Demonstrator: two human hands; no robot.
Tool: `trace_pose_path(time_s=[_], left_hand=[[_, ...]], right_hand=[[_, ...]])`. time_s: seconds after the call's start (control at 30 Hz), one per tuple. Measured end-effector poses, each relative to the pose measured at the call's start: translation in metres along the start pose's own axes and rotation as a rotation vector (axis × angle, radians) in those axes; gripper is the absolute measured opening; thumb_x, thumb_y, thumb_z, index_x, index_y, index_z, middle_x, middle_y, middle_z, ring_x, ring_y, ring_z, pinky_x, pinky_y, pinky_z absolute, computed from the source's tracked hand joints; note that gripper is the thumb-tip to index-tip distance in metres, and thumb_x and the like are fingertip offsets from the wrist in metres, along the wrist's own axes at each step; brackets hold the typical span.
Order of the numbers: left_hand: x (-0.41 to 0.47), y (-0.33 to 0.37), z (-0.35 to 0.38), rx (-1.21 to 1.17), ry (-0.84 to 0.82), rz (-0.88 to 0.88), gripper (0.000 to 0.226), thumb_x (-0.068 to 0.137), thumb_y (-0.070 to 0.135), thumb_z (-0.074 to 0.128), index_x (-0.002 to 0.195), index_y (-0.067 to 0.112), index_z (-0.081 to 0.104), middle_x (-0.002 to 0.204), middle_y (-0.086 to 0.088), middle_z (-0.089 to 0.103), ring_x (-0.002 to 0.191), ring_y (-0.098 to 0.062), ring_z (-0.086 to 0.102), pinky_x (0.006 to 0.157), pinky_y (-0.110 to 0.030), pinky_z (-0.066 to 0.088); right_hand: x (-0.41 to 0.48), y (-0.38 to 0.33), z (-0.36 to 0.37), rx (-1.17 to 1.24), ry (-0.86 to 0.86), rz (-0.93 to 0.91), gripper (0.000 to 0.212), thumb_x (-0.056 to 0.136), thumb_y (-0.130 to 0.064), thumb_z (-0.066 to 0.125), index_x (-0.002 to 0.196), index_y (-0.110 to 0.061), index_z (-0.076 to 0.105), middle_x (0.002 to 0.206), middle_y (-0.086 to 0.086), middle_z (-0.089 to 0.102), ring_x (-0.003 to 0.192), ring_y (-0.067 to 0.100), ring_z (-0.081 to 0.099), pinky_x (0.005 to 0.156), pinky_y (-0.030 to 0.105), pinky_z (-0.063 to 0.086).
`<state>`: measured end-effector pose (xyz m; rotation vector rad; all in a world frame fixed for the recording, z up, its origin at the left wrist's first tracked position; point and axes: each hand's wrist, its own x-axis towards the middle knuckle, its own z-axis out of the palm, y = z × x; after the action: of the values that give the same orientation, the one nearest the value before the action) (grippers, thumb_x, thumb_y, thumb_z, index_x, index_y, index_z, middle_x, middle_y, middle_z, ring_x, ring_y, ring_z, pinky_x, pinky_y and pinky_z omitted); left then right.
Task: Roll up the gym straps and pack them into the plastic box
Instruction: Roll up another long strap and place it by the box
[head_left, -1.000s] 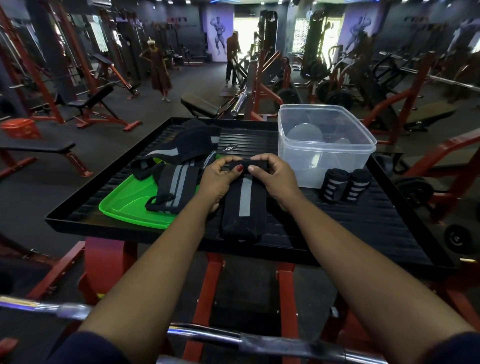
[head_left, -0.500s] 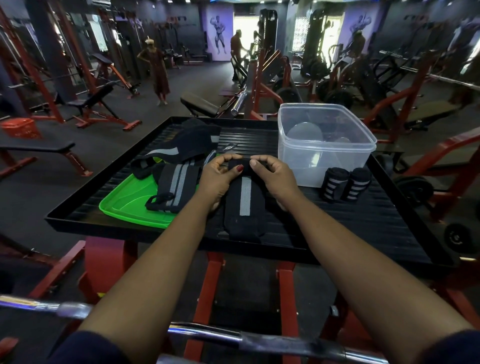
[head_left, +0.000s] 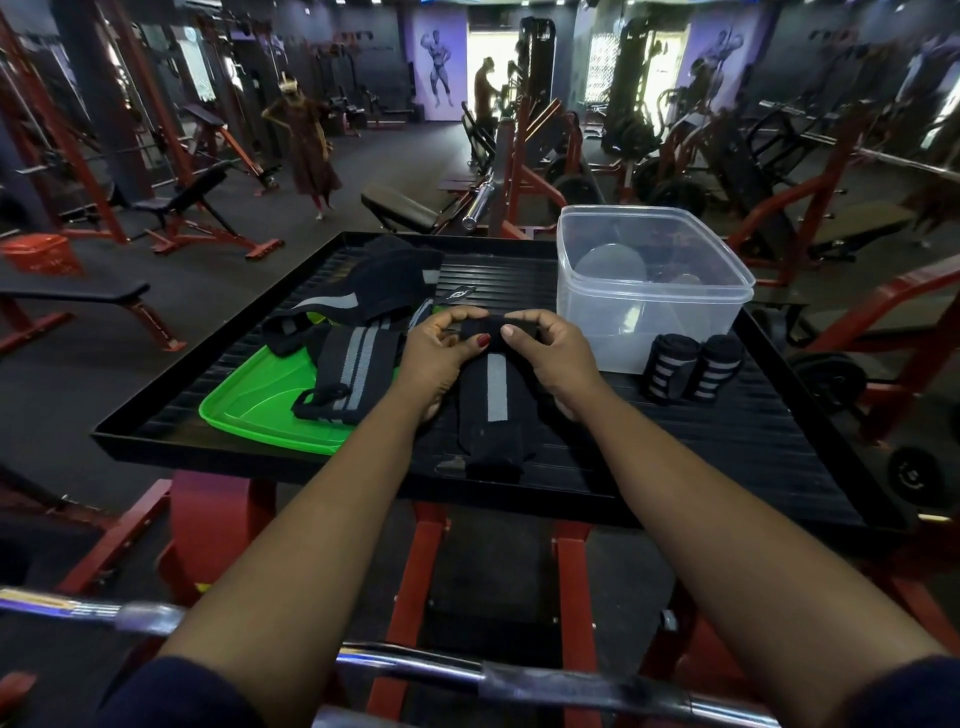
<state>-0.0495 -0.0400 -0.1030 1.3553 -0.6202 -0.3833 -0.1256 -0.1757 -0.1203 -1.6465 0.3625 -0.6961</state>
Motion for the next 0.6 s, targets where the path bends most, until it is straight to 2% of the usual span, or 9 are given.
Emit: trace_pose_path(time_s=[0.17, 0.33, 0.4, 0.6], left_hand=[[0.0015, -0.0006, -0.0007, -0.058, 0.003, -0.041, 0.027, 0.085, 0.003, 0.067, 0.108, 0.016, 0.066, 0.093, -0.018, 0.070, 0.089, -0.026, 0.067, 0.085, -0.038, 0.056], [0.0001, 0.0002, 0.0002, 0.020, 0.028, 0.003, 0.028, 0.083, -0.005, 0.065, 0.104, 0.014, 0.065, 0.091, -0.010, 0.069, 0.086, -0.018, 0.065, 0.083, -0.031, 0.056], [0.0005, -0.0001, 0.0007, 0.005, 0.014, -0.008, 0.029, 0.083, -0.006, 0.065, 0.107, 0.011, 0.064, 0.091, -0.009, 0.069, 0.084, -0.016, 0.066, 0.079, -0.027, 0.057], [0.0025, -0.0021, -0.0003, -0.074, 0.024, -0.065, 0.028, 0.084, 0.004, 0.069, 0.111, 0.008, 0.064, 0.086, -0.013, 0.072, 0.079, -0.019, 0.069, 0.078, -0.032, 0.058]], right_hand=[[-0.0005, -0.0013, -0.0003, 0.022, -0.023, -0.046, 0.017, 0.085, -0.018, 0.073, 0.095, -0.031, 0.068, 0.106, 0.008, 0.071, 0.097, 0.022, 0.067, 0.092, 0.040, 0.055], [-0.0034, -0.0036, 0.0011, 0.055, -0.007, -0.011, 0.005, 0.087, -0.029, 0.071, 0.091, -0.031, 0.072, 0.105, 0.003, 0.072, 0.100, 0.015, 0.065, 0.095, 0.035, 0.051], [-0.0031, -0.0043, 0.0011, 0.064, -0.005, -0.017, 0.006, 0.088, -0.024, 0.070, 0.090, -0.029, 0.072, 0.104, 0.004, 0.072, 0.099, 0.014, 0.065, 0.096, 0.035, 0.051], [-0.0030, -0.0057, -0.0006, 0.095, -0.034, -0.040, 0.015, 0.088, -0.012, 0.069, 0.095, -0.025, 0.069, 0.103, 0.006, 0.070, 0.090, 0.014, 0.065, 0.086, 0.031, 0.056]])
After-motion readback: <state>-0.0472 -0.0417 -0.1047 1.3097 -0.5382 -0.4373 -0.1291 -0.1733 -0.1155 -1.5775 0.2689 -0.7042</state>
